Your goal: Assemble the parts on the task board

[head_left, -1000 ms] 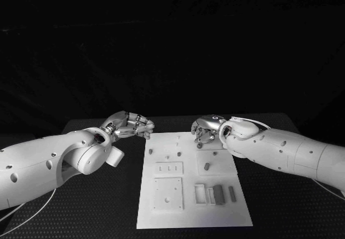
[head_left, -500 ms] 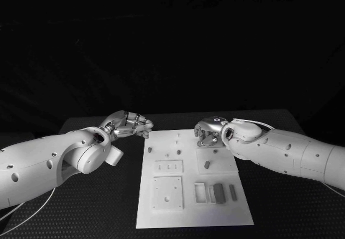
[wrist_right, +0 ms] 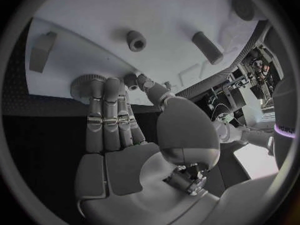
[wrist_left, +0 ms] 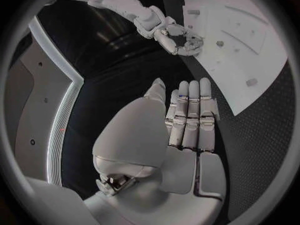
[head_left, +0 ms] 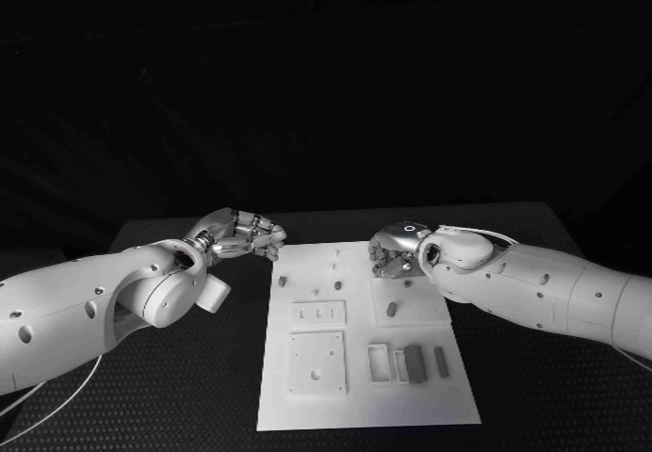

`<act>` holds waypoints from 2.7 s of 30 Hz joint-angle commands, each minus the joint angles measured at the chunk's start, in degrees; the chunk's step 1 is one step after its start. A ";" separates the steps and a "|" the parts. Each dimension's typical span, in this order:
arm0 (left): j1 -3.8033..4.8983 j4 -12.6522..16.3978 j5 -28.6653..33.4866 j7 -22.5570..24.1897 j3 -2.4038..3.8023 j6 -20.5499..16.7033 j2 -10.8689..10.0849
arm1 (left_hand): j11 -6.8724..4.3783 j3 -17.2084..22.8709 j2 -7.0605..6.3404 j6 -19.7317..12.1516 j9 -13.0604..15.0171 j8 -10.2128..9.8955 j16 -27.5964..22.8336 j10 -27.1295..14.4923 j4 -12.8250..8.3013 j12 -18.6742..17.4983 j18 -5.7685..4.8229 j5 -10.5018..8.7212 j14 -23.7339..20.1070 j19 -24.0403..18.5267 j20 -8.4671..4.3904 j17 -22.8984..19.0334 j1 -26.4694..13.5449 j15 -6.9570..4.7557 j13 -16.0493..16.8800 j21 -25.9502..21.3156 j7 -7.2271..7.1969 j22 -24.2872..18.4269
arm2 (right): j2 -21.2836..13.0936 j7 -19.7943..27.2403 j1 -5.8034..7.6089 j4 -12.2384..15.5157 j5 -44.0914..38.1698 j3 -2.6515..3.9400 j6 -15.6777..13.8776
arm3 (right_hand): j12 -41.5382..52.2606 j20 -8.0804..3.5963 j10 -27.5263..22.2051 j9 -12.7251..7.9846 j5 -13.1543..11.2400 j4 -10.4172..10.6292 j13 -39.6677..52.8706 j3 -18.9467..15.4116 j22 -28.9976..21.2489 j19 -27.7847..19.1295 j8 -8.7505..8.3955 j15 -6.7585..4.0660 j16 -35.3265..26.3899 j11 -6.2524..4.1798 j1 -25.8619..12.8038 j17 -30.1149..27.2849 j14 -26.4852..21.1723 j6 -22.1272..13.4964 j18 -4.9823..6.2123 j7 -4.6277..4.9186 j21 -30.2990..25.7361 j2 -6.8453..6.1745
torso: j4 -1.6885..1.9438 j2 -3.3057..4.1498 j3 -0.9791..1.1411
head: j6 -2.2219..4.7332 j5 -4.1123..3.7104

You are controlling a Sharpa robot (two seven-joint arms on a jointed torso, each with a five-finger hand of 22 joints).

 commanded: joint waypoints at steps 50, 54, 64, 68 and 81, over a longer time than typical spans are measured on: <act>0.11 0.15 0.57 0.25 0.06 0.89 -0.22 | 0.21 0.39 -0.28 0.33 -0.07 -0.54 -0.60 0.20 0.05 -0.88 0.84 0.02 -0.01 -0.02 0.33 0.39 -0.99 0.43 0.43 -0.40 0.22 0.22 | 0.49 -7.64 0.10 3.10 -7.71 -0.15 -9.65 | 0.85 -3.08 8.86 3.53 0.38 -1.57 4.33 6.11 1.39 1.13 1.29 -2.97 10.06 -3.33 5.96 6.50 2.35 9.58 1.14 -3.37 12.50 3.48 | 0.15 1.16 0.34 | 0.25 0.42; 0.13 0.00 0.57 0.27 0.06 0.87 -0.08 | 0.22 0.41 -0.31 0.32 -0.08 -0.56 -0.64 0.19 0.04 -0.93 0.84 0.02 -0.01 -0.03 0.33 0.42 -1.01 0.44 0.46 -0.41 0.23 0.24 | 1.25 -9.61 0.87 3.89 -8.56 -0.07 -12.24 | 0.84 -3.20 9.07 3.68 0.38 -1.59 4.48 6.17 1.40 1.13 1.30 -3.07 10.35 -3.43 6.01 6.70 2.40 9.80 1.14 -3.47 12.90 3.30 | 0.14 1.17 0.35 | 0.80 0.44; 0.16 -0.06 0.58 0.14 0.06 1.06 0.10 | 0.24 0.47 -0.39 0.29 -0.08 -0.64 -0.73 0.19 0.04 -1.04 0.84 0.02 -0.01 -0.05 0.34 0.49 -1.09 0.45 0.53 -0.44 0.28 0.27 | 4.80 -12.18 1.24 2.53 -11.34 -0.08 -12.78 | 0.82 -3.33 9.34 3.88 0.38 -1.59 4.69 6.21 1.41 1.11 1.27 -3.16 10.78 -3.54 6.01 6.99 2.47 10.06 1.14 -3.57 13.53 3.04 | 0.14 1.30 0.45 | 1.59 0.75; 0.18 -0.11 0.59 0.12 0.06 1.05 0.26 | 0.25 0.49 -0.44 0.27 -0.09 -0.68 -0.78 0.18 0.05 -1.11 0.84 0.02 -0.01 -0.05 0.35 0.52 -1.15 0.46 0.57 -0.45 0.32 0.29 | 6.83 -12.99 1.24 1.25 -12.86 -0.11 -12.49 | 0.81 -3.37 9.42 3.94 0.38 -1.58 4.76 6.24 1.41 1.09 1.25 -3.19 10.90 -3.56 6.01 7.07 2.48 10.15 1.14 -3.60 13.73 2.97 | 0.06 1.33 0.47 | 1.83 0.88; 0.18 -0.42 0.60 0.01 0.07 1.32 0.76 | 0.33 0.60 -0.56 0.07 -0.13 -0.91 -0.97 0.09 0.04 -1.40 0.86 0.02 0.01 -0.08 0.38 0.68 -1.29 0.49 0.71 -0.51 0.59 0.36 | 10.14 -14.41 1.19 -0.96 -15.33 -0.64 -12.85 | 0.79 -3.53 9.69 4.11 0.37 -1.59 4.98 6.29 1.41 1.18 1.19 -3.32 11.33 -3.68 5.99 7.33 2.55 10.39 1.14 -3.69 14.45 2.75 | 0.30 1.41 0.41 | 1.93 1.15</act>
